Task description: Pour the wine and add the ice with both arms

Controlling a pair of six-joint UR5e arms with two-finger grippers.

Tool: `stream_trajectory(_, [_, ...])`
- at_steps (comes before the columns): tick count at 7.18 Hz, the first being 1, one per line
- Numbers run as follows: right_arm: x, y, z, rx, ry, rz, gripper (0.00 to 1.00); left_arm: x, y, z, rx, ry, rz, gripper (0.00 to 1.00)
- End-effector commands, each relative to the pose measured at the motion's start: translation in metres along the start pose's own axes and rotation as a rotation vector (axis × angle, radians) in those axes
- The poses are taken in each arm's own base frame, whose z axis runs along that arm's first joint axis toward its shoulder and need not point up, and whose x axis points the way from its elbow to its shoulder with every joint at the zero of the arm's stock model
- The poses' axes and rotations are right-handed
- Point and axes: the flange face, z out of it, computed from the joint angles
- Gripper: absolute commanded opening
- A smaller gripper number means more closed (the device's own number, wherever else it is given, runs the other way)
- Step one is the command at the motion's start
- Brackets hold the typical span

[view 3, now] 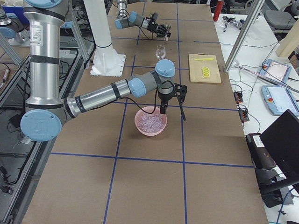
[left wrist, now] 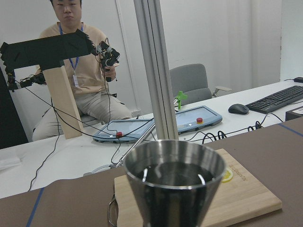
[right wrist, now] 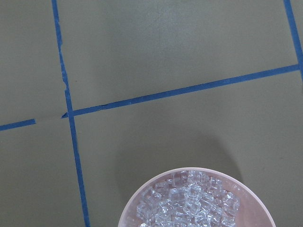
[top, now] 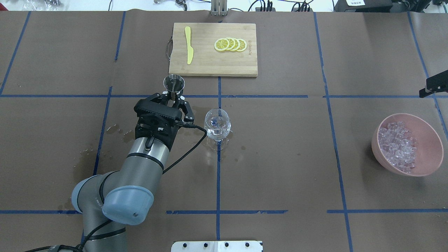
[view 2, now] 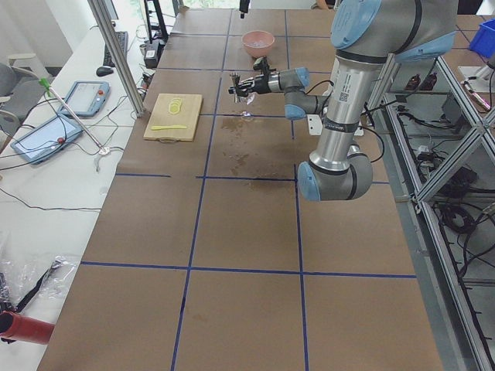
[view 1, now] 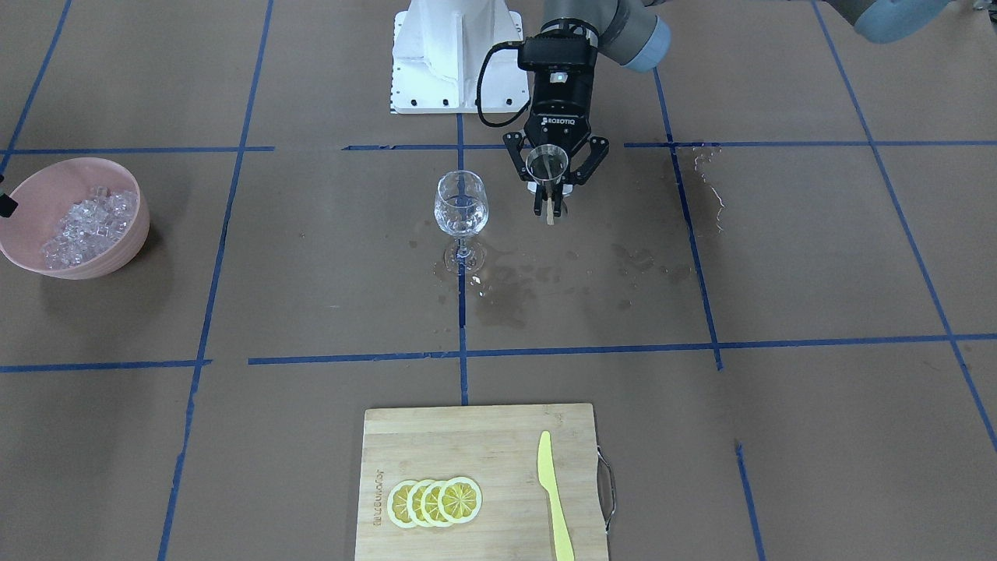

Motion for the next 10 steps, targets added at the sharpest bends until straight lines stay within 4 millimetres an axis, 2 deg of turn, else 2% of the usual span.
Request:
stream_trajectory(1, [0.000, 0.000, 0.000, 0.001, 0.001, 0.000, 1.00, 0.008, -0.003, 0.000, 0.004, 0.008, 0.105, 0.00])
stream_trajectory(4, [0.004, -0.002, 0.004, -0.005, 0.006, 0.002, 1.00, 0.009, -0.002, 0.001, 0.009, -0.002, 0.220, 0.00])
stream_trajectory(7, [0.004, -0.002, 0.002, 0.008, 0.015, -0.003, 1.00, 0.021, -0.023, -0.002, 0.043, -0.019, 0.414, 0.00])
stream_trajectory(10, [0.001, 0.000, -0.001, 0.013, 0.010, -0.011, 1.00, 0.024, -0.014, 0.002, 0.033, -0.024, 0.508, 0.00])
